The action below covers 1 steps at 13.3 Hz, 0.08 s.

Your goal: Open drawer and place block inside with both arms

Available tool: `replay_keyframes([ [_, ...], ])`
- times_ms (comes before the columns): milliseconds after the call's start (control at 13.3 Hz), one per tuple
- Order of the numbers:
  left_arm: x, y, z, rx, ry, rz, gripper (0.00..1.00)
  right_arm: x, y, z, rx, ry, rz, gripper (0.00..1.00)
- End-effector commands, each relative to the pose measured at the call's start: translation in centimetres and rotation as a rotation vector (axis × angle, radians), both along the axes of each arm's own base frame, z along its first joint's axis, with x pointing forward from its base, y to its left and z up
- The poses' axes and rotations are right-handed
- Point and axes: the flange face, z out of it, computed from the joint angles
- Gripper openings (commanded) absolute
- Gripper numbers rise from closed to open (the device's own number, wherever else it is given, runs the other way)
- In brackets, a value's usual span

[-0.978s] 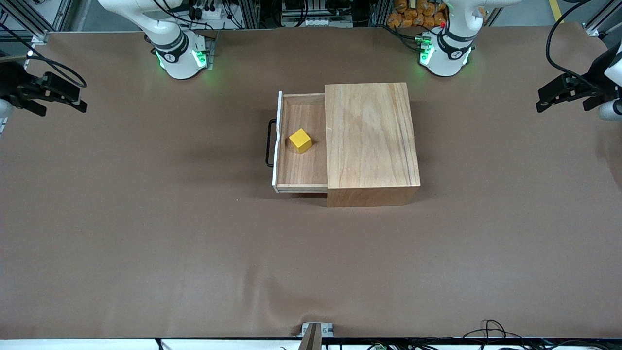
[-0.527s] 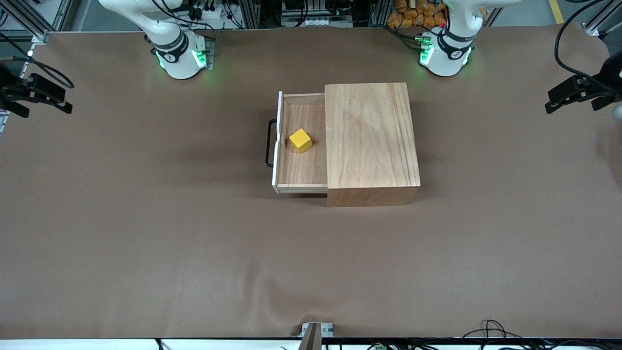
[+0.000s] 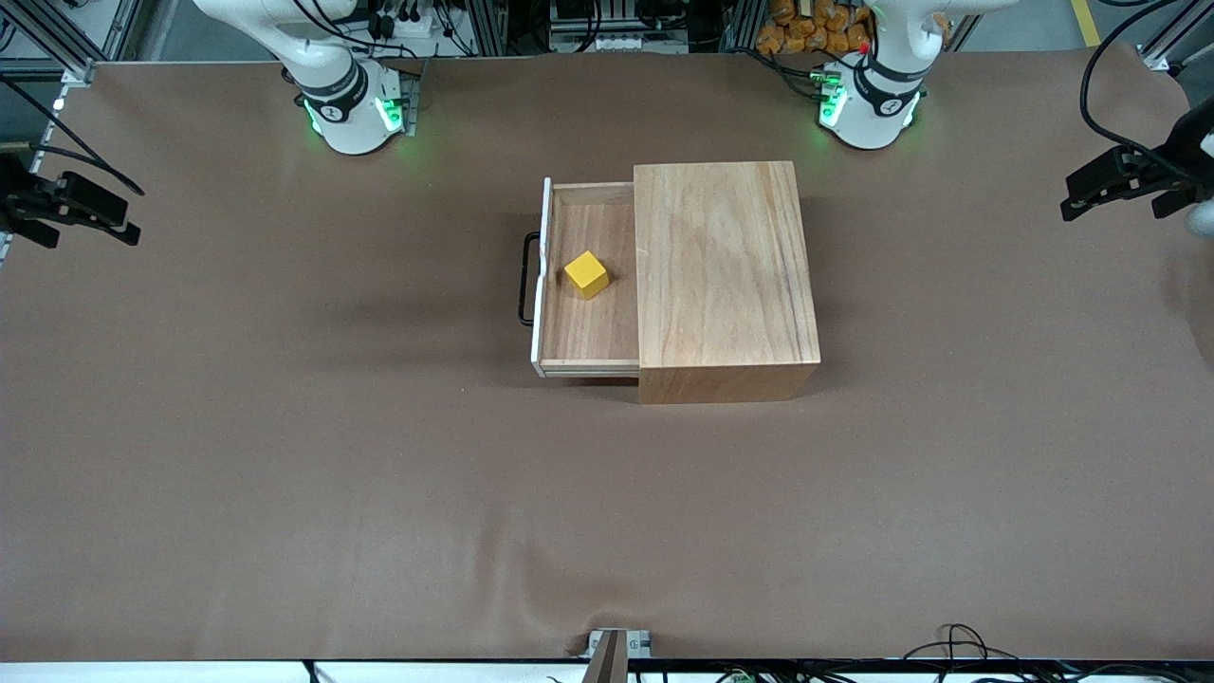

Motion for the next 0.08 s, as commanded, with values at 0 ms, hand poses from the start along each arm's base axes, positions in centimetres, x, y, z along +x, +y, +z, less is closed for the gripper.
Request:
replay_keyframes([
  [0,-0.07,0.07,0.13,0.007,-0.009,-0.017,1.00,-0.34,0.74,0.51,-0.005,-0.006,0.000,1.00],
])
